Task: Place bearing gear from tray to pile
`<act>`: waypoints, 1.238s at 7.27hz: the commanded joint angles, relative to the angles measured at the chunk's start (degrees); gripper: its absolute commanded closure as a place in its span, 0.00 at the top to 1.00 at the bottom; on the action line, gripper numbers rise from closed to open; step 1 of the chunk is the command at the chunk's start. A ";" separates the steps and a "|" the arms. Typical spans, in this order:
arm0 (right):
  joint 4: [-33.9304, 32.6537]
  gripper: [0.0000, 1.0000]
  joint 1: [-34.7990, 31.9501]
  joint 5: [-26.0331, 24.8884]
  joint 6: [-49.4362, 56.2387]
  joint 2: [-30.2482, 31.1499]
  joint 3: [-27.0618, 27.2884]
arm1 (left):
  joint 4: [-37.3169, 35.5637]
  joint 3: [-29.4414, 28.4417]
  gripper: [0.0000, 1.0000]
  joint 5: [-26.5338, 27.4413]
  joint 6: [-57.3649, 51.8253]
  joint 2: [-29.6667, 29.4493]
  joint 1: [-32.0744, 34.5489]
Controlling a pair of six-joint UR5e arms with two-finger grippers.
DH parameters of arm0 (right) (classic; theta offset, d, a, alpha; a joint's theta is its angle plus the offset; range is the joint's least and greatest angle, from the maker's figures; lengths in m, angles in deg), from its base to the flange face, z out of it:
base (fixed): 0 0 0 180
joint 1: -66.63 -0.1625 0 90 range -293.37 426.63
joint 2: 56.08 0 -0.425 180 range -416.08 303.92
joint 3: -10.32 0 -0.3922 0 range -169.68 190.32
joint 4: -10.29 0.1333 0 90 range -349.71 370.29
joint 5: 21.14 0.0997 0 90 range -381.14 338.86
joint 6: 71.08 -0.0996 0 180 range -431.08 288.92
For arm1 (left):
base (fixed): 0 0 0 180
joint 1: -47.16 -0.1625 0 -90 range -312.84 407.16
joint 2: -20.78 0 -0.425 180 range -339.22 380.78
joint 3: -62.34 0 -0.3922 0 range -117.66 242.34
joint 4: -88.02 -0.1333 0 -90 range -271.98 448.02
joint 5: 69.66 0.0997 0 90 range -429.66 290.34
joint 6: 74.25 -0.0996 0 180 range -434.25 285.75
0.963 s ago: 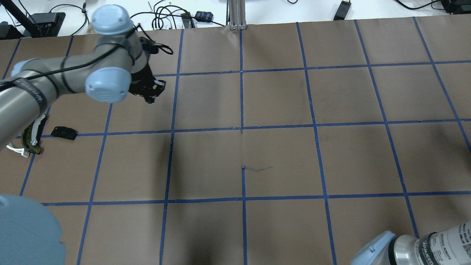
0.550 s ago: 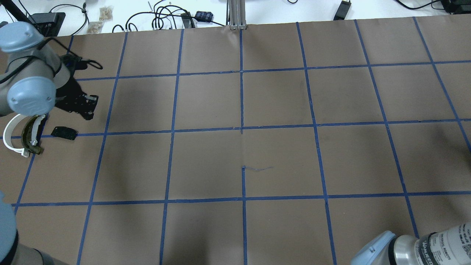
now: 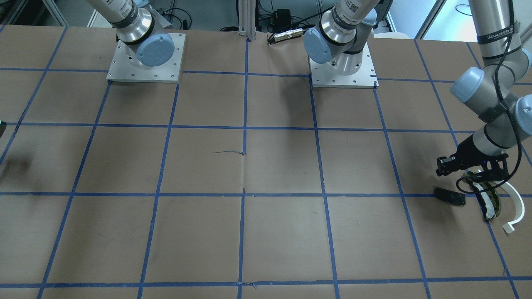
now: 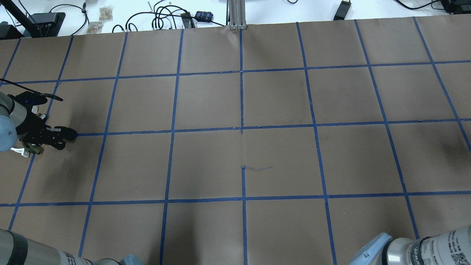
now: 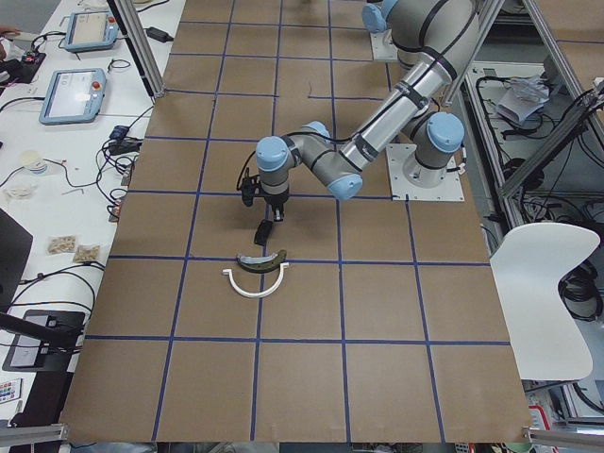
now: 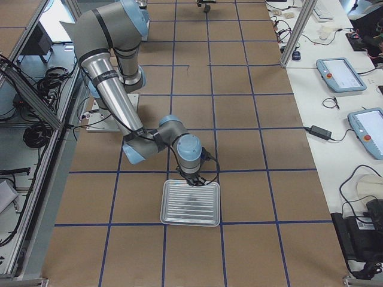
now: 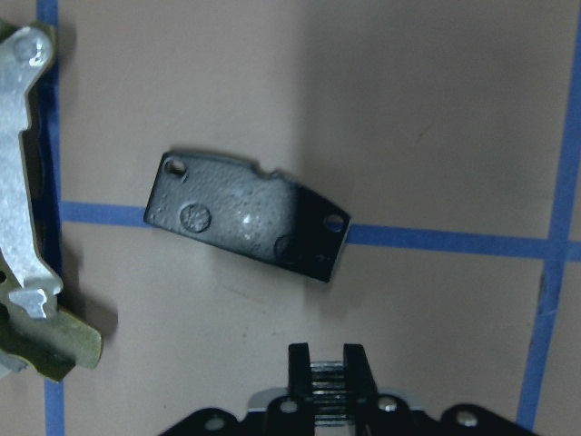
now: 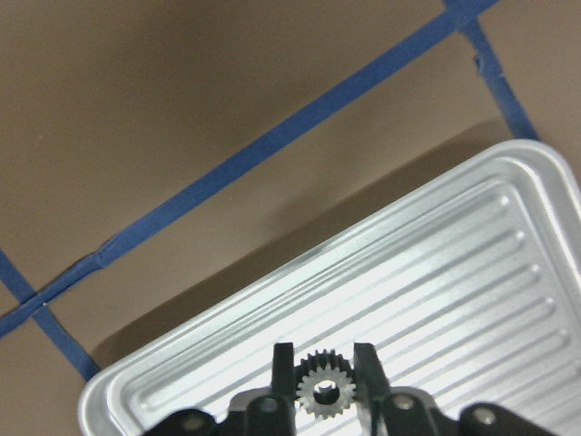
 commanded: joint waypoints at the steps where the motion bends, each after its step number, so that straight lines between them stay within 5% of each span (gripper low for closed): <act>1: 4.69 0.26 -9.10 -4.90 -8.24 9.18 -0.21 | -1.11 2.10 0.57 -0.26 -0.41 -0.51 -0.39; 3: 13.50 0.26 -19.99 -9.22 -22.85 16.21 -0.20 | -2.25 1.23 0.98 0.09 0.28 0.80 0.57; 5: 24.25 0.26 -31.15 -8.36 -46.39 20.46 -0.29 | 1.15 -1.04 1.00 0.18 0.38 2.91 2.32; 7: 25.35 0.26 -46.34 -5.98 -69.65 20.56 -1.26 | 12.03 -6.92 1.00 0.01 3.86 5.28 6.53; 9: 24.13 0.27 -57.88 1.26 -95.77 15.57 -1.35 | 14.18 -8.88 1.00 -0.25 13.17 7.48 14.33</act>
